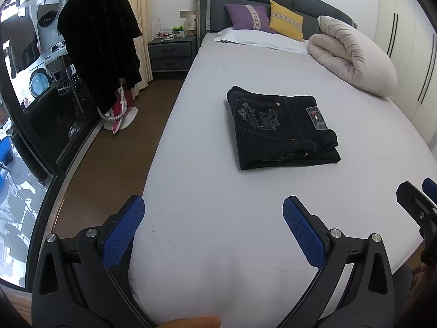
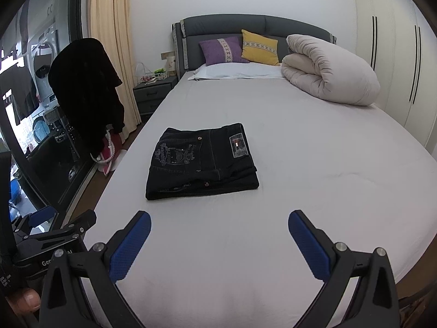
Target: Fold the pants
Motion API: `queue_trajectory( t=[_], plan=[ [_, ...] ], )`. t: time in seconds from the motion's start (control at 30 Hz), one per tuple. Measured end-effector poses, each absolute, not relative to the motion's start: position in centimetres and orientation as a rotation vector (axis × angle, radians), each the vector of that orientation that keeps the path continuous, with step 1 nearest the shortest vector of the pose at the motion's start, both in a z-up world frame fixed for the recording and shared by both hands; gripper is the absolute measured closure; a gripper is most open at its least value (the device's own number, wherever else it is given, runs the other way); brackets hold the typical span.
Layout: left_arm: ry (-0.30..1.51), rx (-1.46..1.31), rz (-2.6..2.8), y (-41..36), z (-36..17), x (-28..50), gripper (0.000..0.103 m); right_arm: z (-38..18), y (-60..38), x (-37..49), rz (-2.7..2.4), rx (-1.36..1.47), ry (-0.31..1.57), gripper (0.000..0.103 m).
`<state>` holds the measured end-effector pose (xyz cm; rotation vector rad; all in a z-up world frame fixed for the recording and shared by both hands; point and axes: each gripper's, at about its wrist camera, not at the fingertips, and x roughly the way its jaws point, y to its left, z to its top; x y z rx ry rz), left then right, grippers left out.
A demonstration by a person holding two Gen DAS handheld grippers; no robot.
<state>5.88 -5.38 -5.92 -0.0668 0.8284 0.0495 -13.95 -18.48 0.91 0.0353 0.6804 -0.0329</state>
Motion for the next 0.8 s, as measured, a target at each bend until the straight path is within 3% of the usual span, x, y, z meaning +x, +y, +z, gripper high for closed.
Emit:
queue_trajectory(
  t=[0.8],
  plan=[
    [0.869,-0.054,0.051,-5.8,-7.3,7.3,0.0,-0.4,-18.7,-13.2,-0.031,0.057,0.724,0.0]
  ],
)
